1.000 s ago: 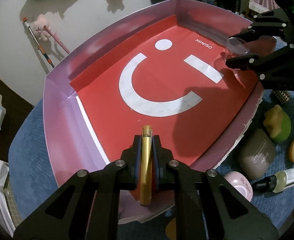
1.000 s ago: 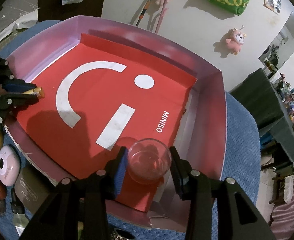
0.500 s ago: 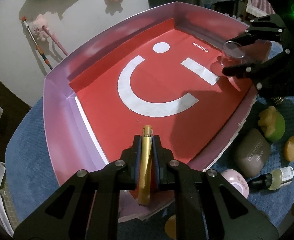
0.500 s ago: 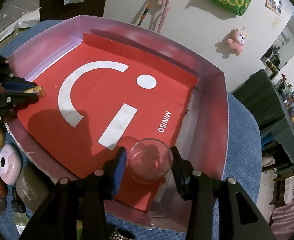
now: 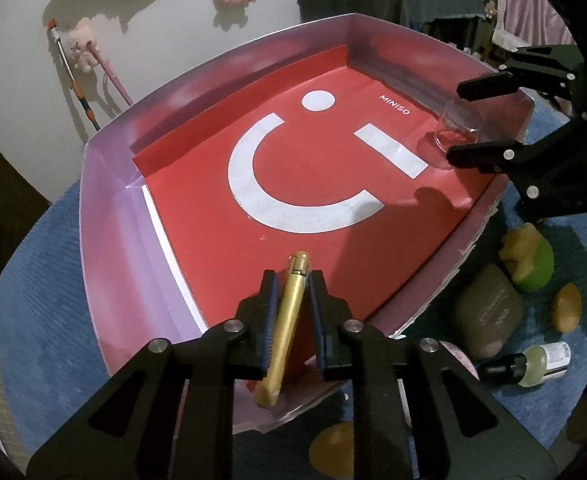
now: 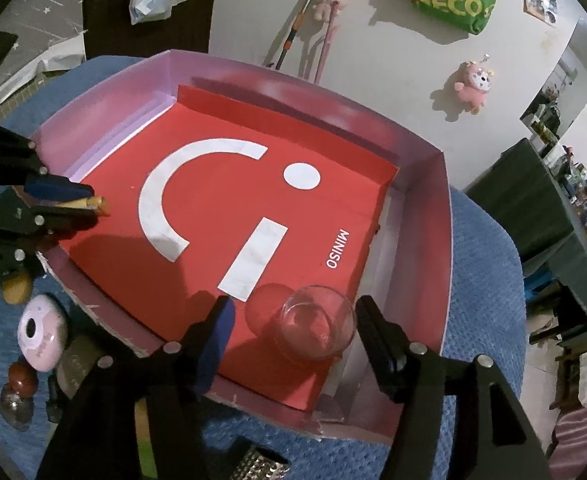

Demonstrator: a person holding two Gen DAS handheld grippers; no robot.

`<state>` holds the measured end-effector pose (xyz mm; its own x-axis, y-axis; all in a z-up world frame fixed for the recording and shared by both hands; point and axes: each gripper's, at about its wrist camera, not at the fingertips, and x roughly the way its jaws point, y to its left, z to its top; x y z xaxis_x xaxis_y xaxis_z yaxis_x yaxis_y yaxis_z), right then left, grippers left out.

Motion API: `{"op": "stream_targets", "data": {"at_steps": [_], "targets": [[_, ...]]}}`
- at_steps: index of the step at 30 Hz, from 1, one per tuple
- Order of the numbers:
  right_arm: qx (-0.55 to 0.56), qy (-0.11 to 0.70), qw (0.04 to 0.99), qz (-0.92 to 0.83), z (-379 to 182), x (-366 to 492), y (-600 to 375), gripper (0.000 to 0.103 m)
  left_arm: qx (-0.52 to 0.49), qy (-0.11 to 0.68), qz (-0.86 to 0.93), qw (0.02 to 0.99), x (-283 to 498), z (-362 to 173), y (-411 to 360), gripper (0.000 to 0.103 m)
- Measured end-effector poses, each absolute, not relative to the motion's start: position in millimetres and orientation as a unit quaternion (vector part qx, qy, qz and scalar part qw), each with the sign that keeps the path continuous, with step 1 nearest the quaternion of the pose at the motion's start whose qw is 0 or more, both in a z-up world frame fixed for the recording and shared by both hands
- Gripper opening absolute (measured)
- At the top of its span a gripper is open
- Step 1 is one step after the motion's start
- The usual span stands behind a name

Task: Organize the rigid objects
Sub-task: 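Open the right tool to release the cup in the box while the left tool releases the lighter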

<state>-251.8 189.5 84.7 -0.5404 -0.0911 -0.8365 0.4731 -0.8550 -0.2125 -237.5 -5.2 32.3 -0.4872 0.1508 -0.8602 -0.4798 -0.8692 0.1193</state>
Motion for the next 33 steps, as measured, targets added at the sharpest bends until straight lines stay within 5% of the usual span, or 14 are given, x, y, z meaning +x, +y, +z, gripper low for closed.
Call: {"op": "stream_targets", "data": {"at_steps": [13,16,17,18,33], "targets": [[0.436,0.183,0.183,-0.862,98.5,-234.1,194.9,0.075,-0.462,0.113,0.855,0.205,-230.4,42.3,-9.3,0.021],[0.431,0.162,0.189,-0.867,103.6,-229.5,198.8,0.076,-0.448,0.103,0.865,0.203,-224.9,49.3,-9.6,0.044],[0.428,0.158,0.19,-0.869,105.7,-227.5,200.1,0.078,-0.44,0.098,0.87,0.202,-221.9,52.4,-10.2,0.067],[0.425,0.154,0.191,-0.871,107.6,-224.9,201.3,0.08,-0.419,0.094,0.88,0.202,-215.4,57.9,-11.0,0.072],[0.318,0.068,0.205,-0.923,162.6,-139.8,226.9,0.097,-0.314,0.06,0.937,0.142,-144.7,101.3,-21.4,0.076]]}}
